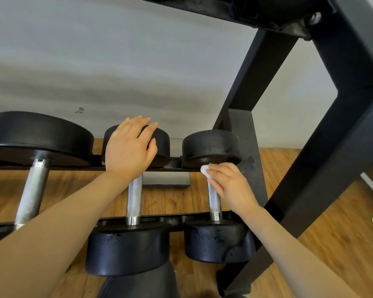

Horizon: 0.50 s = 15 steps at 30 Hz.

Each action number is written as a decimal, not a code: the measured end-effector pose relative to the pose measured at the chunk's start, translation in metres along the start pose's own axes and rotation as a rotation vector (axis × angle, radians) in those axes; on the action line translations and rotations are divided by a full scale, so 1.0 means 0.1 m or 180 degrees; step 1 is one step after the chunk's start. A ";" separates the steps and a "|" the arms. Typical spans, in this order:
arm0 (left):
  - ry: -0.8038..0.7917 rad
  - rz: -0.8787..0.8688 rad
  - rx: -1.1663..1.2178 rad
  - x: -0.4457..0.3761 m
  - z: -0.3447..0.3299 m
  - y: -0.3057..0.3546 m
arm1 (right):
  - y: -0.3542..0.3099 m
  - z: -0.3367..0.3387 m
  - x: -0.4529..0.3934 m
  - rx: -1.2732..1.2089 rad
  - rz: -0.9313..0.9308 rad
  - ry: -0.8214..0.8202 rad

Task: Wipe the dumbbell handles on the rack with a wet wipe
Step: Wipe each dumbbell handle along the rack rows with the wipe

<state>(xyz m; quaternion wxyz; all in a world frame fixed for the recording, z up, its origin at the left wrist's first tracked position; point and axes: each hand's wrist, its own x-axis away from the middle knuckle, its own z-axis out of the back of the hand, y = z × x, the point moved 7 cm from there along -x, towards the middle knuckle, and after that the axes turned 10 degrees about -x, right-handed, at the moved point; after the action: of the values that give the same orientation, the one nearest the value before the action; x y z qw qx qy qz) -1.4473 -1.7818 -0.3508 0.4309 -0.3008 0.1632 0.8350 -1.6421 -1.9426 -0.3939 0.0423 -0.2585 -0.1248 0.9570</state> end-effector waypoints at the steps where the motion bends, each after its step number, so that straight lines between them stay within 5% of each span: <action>1: -0.0007 0.0002 0.0003 0.00 0.00 0.00 | -0.01 0.01 0.03 0.0030 0.0091 -0.0064; 15: -0.0017 0.0019 0.0028 0.00 -0.02 -0.01 | -0.10 0.00 -0.12 0.0376 0.0741 -0.0575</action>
<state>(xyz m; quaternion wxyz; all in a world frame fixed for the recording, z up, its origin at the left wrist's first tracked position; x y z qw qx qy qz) -1.4460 -1.7820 -0.3523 0.4301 -0.2963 0.1666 0.8364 -1.6312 -1.9345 -0.3853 -0.0652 -0.1812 -0.0408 0.9804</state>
